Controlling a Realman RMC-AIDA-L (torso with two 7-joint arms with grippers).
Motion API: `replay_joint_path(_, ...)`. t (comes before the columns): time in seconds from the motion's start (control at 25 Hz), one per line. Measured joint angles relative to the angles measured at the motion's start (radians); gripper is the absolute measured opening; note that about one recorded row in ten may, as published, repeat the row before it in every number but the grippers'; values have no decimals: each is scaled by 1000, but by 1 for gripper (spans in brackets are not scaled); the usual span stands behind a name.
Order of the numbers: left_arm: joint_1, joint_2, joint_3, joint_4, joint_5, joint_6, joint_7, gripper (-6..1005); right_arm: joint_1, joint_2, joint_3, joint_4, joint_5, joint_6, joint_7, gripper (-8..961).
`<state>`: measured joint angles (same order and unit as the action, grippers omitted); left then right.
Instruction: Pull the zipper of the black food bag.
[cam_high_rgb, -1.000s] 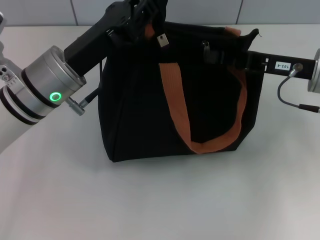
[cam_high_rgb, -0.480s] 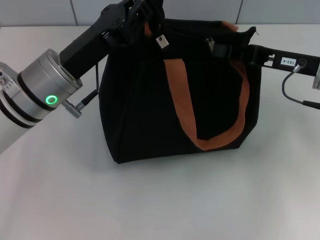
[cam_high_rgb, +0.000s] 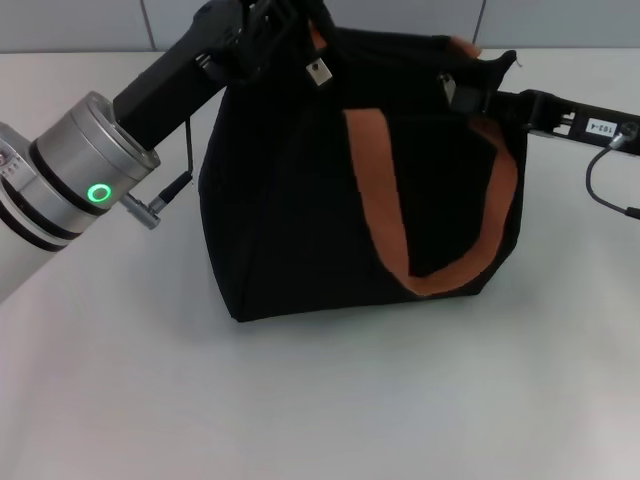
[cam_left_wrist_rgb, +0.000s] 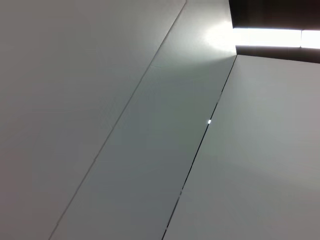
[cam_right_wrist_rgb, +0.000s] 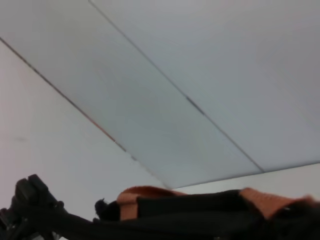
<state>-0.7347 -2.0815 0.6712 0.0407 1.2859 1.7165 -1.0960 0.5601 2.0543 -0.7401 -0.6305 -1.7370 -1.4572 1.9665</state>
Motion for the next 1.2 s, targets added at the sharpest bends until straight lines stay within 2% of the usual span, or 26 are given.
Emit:
replay_joint_path(0.68,10,0,-46,22,-4,-18,4,23,-35,-6,52,-1,-6,0,-4,0)
replay_joint_path(0.92,12,1,-72,64,-4,-82,7,24,-75,5,110,8,111,-139,-131,29)
replay_joint_path(1.2,19,3,-95,143,-4,-188,17,24,-121,22,105,40,193,-245,-325,70)
